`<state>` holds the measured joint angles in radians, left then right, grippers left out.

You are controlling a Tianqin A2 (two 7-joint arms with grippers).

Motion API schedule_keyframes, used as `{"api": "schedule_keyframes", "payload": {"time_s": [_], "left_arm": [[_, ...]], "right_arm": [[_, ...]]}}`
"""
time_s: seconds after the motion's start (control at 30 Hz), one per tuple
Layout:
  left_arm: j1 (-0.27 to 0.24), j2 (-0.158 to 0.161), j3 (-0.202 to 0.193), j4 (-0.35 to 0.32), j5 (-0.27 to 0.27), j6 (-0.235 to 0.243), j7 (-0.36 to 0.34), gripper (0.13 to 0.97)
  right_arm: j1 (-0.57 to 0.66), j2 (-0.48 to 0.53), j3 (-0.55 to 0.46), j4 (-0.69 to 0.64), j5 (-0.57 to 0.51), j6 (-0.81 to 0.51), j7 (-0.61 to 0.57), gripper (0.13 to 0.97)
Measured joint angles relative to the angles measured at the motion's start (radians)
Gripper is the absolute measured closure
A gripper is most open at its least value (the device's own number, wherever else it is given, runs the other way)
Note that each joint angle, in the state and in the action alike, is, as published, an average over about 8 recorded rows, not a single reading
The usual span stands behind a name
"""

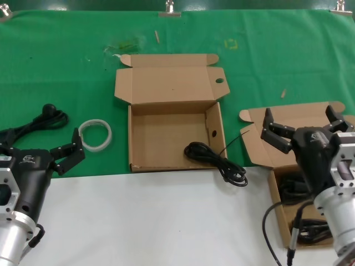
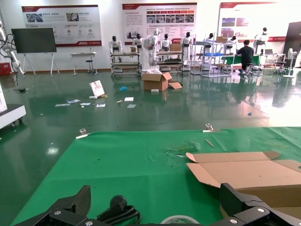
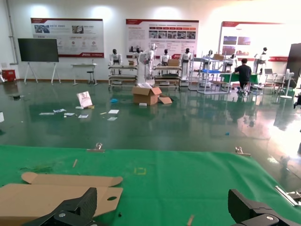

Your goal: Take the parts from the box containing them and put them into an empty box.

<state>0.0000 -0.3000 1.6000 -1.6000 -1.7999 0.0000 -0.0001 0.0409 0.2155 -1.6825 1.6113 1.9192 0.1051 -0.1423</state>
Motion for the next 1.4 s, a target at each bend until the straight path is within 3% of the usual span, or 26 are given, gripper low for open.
{"api": "schedule_keyframes", "payload": {"time_s": [0.33, 1.4], "left_arm": [[0.0, 0.0, 0.0, 0.0, 0.0, 0.0, 0.0, 0.132], [0.0, 0.0, 0.0, 0.0, 0.0, 0.0, 0.0, 0.132]], "right_arm": [[-0.029, 0.0, 0.059, -0.008, -0.085, -0.075, 0.102, 0.129], [-0.03, -0.001, 0.06, -0.008, -0.087, -0.077, 0.104, 0.129]]}}
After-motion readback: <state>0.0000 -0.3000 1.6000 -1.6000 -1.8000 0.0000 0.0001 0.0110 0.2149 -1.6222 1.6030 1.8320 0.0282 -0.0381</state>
